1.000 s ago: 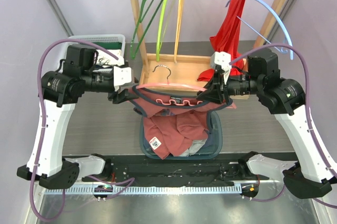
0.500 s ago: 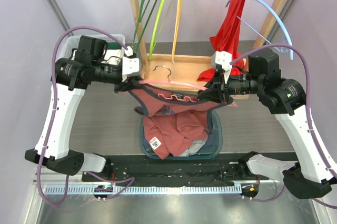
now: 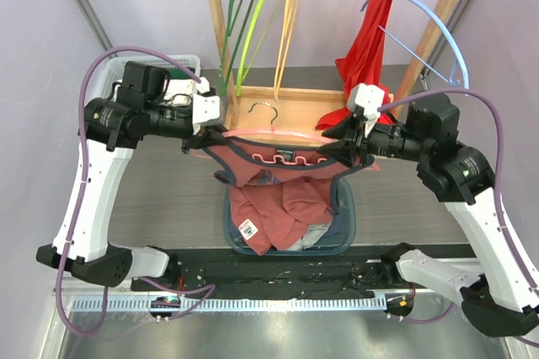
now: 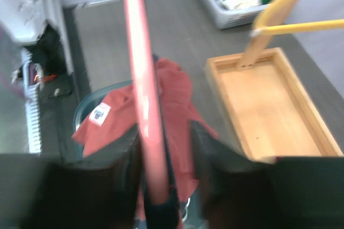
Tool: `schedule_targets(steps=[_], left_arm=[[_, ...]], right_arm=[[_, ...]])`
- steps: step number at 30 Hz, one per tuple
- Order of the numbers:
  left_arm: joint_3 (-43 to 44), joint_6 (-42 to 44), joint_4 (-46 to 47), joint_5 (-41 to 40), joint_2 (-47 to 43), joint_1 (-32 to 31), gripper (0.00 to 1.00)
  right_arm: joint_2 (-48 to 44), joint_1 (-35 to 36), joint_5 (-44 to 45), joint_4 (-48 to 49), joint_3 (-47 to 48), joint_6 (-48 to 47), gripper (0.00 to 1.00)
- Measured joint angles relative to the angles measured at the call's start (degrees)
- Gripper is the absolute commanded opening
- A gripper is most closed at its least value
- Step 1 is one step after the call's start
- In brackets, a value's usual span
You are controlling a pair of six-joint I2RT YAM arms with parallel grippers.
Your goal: Remove the tank top from the hanger
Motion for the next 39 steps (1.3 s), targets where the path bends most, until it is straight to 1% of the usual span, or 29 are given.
schedule_targets(steps=[4,7,9,11,13,15,18,24,27,33,39], left_arm=[[-1.5,-3.8,0.0,1.0,-0.3,-0.2,0.00],[-3.6,-8.2,0.2,1.0,-0.8,-0.2,0.00],[-4.3,-11.1,0.4,1.0,-0.9,-0.2,0.00],[-4.4,-13.8,0.8,0.7,-0.9,-0.2,0.00],[-4.4,-15.5,1.3,0.1,-1.0,-0.2,0.00],[-4.3,-16.5,1.5,-0.3,-1.1,-0.2,0.00],[-4.3,-16.6,1.2,-1.4,-1.1,-0.2,0.00],[-4.3,-15.8,-0.9,-4.1,-1.1,-0.6,0.00],[-4.3,-15.4,-0.9,-5.1,-1.1,-0.6,0.00],[-4.3,-15.3,-0.9,-5.7,-1.1,-0.6,0.00],[-4.3,-18.1,-0.9,-6.7,-1.1,-0.6,0.00]], right_arm=[[-3.3,0.0,7.5,8.1,-3.8,3.8,0.67],[-3.6,0.0,13.2,11.6,-3.9,6.1,0.70],[-3.4,0.1,18.2,12.6,-3.8,7.7,0.71],[-3.4,0.1,22.6,12.9,-3.8,9.2,0.74],[-4.0,0.2,26.5,12.9,-3.8,10.6,0.74],[-5.5,0.2,29.3,13.0,-4.1,11.8,0.75],[-10.8,0.0,33.0,13.9,-6.1,13.8,0.74],[-22.3,-0.3,35.6,16.7,-10.3,18.4,0.74],[-25.6,-0.3,36.9,17.2,-12.5,20.2,0.74],[-26.4,-0.3,41.0,15.0,-15.9,21.9,0.74],[-26.3,-0.3,40.9,13.5,-16.0,23.9,0.76]])
